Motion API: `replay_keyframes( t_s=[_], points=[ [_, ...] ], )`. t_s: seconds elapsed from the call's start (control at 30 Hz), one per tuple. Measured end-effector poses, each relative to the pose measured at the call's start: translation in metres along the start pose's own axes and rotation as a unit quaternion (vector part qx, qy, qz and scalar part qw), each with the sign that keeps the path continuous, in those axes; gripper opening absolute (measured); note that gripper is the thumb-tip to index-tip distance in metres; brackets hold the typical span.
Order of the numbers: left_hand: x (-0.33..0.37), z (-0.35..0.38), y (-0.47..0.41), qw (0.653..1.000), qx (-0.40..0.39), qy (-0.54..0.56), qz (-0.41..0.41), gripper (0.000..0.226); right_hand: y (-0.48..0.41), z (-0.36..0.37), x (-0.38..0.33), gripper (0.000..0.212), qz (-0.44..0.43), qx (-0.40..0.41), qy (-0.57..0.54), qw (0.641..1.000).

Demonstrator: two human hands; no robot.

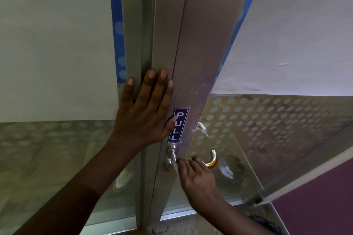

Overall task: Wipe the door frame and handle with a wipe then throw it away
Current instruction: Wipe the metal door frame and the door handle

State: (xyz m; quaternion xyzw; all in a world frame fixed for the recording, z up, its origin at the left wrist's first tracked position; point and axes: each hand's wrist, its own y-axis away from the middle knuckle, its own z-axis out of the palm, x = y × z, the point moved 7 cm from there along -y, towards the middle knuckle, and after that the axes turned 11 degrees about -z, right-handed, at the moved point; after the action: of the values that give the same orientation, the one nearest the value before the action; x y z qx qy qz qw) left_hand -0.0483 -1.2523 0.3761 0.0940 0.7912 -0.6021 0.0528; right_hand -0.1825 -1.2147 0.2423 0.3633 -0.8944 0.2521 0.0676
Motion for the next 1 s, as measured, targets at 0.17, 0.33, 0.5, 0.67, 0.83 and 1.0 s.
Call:
replay_keyframes(
  t_s=[0.17,0.33,0.5,0.67,0.83,1.0],
  points=[
    [0.0,0.0,-0.001,1.0,-0.001,0.007,0.0,0.08,0.009,-0.005,0.022,0.025,-0.071,-0.001,-0.002,0.998],
    [0.002,-0.001,-0.001,1.0,-0.001,0.002,0.003,0.081,0.003,0.002,0.018,0.02,-0.018,-0.056,0.004,0.998],
    [0.002,0.0,-0.001,1.0,0.001,-0.002,0.001,0.08,-0.001,0.009,0.013,0.027,0.062,-0.104,-0.036,0.992],
    [0.001,0.002,0.002,1.0,-0.001,-0.006,-0.002,0.081,-0.013,0.009,-0.004,0.016,0.085,-0.085,-0.033,0.992],
    [0.0,0.003,0.002,1.0,-0.005,-0.01,-0.001,0.083,-0.007,0.012,-0.003,0.017,0.075,-0.045,-0.045,0.995],
    [0.0,0.001,0.0,1.0,-0.004,-0.011,0.002,0.08,0.012,0.006,0.02,0.019,-0.01,0.014,-0.067,0.998]
  ],
)
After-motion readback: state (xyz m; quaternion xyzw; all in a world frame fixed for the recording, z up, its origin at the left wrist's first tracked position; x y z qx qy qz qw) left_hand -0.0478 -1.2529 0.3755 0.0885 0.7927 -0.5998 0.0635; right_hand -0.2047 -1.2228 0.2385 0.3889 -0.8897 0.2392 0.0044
